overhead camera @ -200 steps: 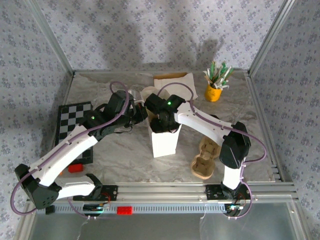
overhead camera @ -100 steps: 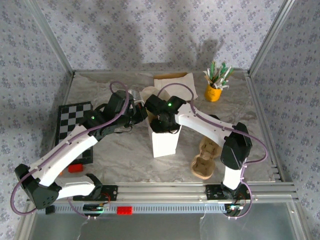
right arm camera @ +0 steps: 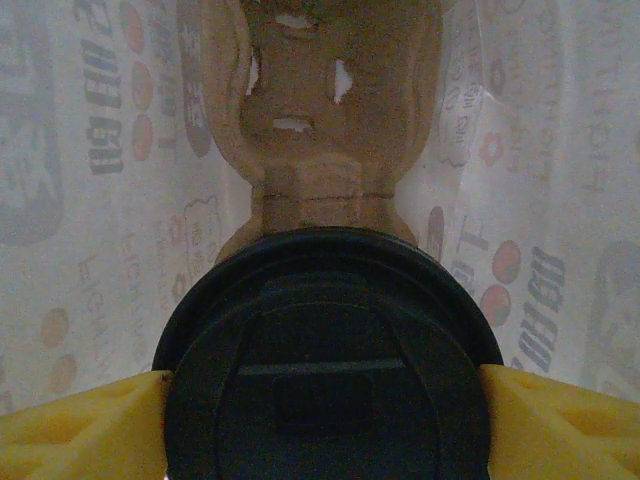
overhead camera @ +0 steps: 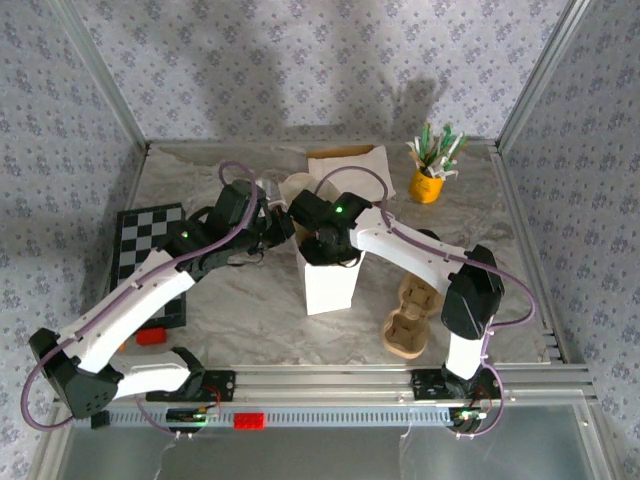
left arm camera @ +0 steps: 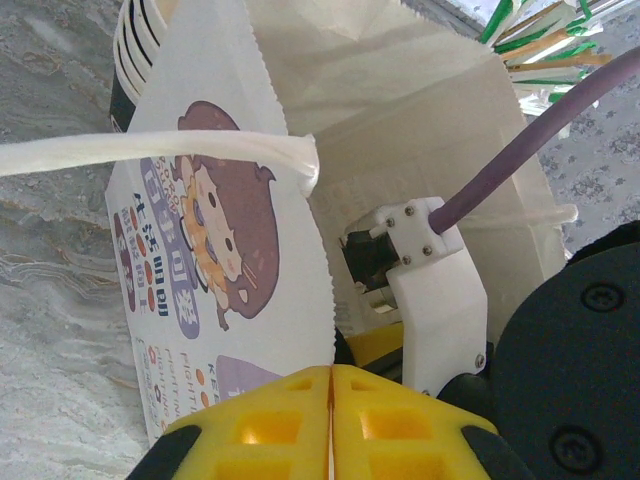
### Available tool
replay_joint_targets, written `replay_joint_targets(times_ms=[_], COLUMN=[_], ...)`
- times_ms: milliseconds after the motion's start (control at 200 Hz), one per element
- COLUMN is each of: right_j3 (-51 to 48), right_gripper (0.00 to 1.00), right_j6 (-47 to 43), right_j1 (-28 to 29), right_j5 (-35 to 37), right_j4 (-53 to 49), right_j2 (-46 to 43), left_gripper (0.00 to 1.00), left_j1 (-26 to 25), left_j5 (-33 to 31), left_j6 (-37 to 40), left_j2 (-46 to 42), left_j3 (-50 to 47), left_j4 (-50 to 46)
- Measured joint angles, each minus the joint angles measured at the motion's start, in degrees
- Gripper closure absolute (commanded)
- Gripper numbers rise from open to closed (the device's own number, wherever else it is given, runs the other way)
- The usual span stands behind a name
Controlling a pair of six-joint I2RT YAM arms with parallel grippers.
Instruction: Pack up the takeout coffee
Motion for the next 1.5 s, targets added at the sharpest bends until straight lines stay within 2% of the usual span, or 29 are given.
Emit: replay_joint_targets(times_ms=[760, 1499], right_j3=[1.6, 4.8], right_gripper=[0.00, 0.00], right_j6=[0.7, 1.2], right_j1=[0.2, -0.1], right_j5=[2.0, 2.5], right_j4=[-2.0, -3.2], right_j2=[-0.1, -1.9], left_gripper=[0.88, 0.90], left_j1=[0.0, 0.0], left_j5=[0.0, 0.0], left_j6=[0.1, 0.7], left_j2=[0.9, 1.8], left_j3=[0.5, 2.2], left_j4=[-0.2, -2.1])
